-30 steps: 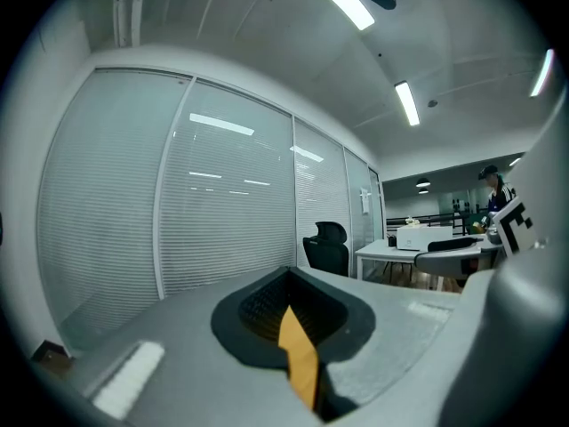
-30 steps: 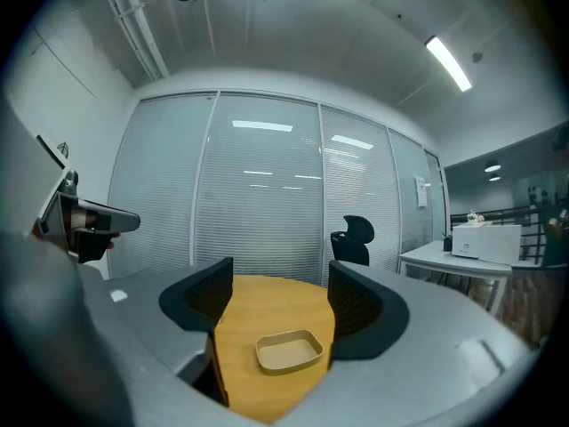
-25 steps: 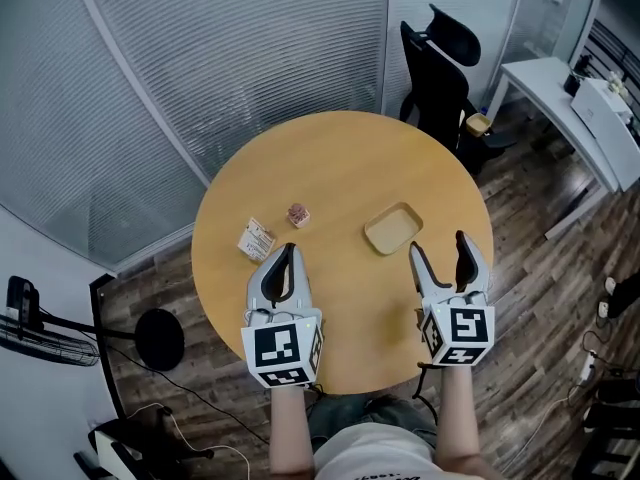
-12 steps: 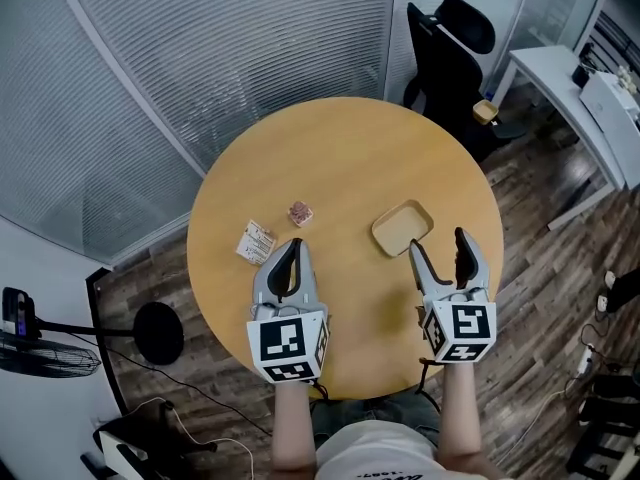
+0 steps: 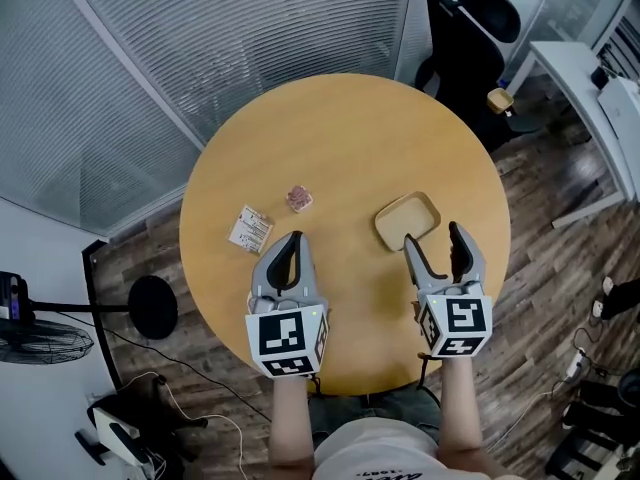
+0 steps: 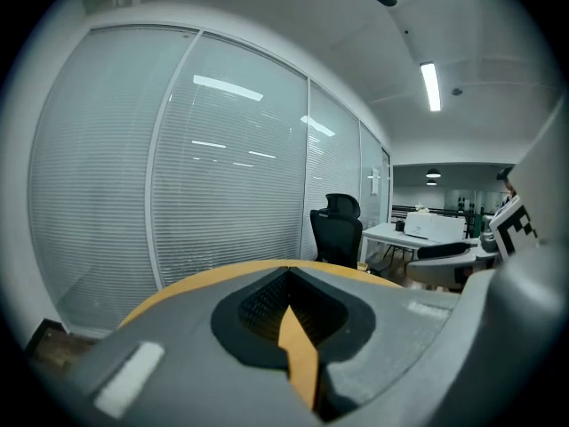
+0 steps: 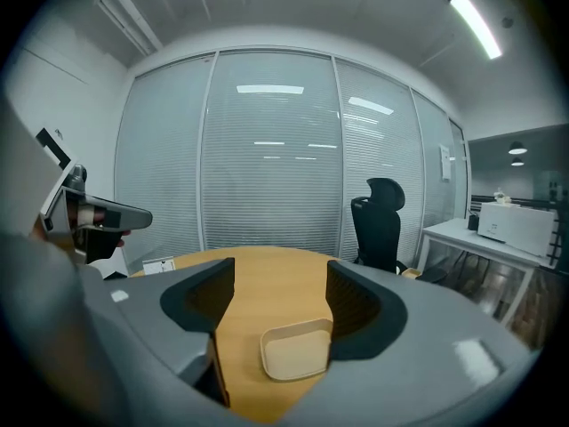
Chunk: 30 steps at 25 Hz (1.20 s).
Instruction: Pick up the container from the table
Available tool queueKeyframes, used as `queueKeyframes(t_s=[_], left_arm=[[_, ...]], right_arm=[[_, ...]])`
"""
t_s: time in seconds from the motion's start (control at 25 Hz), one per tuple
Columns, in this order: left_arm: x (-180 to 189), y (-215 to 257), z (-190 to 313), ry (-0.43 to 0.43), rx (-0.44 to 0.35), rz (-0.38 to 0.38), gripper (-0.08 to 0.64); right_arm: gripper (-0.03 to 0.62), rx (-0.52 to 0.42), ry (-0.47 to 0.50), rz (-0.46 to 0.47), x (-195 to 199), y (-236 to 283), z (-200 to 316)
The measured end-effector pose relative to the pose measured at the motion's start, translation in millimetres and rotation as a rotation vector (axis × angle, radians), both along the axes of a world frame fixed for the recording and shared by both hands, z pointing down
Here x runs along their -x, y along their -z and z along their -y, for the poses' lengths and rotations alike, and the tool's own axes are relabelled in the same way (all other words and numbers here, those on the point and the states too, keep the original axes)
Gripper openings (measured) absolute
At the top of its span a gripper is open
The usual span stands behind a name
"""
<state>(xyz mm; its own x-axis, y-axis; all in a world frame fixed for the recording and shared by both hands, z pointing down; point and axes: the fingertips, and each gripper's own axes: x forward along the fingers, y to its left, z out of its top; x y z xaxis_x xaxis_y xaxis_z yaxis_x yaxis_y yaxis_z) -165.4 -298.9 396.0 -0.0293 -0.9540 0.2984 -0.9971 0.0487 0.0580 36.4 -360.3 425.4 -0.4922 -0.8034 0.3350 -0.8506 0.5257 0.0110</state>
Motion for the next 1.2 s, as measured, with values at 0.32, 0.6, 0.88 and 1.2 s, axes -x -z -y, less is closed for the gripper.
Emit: queueKeyframes(t_s=[0.32, 0.6, 0.88, 1.2], left_arm=[[6.2, -32.7, 7.1, 0.034, 0.062, -0.021, 0.001], [7.2, -67.8, 6.8, 0.053, 0.119, -0.056, 0.001], [6.4, -99.3, 5.9, 0.060, 0.178, -0.078, 0.001], [5.6, -132.5, 1.2, 0.072, 0.234, -0.115, 0.001]], right_arm=[[0.347, 0.080, 0.061, -0.038, 18.4, -42.6, 12.1], [0.340, 0.149, 0.108, -0.082, 31.9, -84.8, 11.0], [0.327, 0.226, 0.126, -0.115, 37.2, -127.8, 12.5], [0.298, 0.297, 0.167, -0.195, 42.0, -172.2, 8.4]])
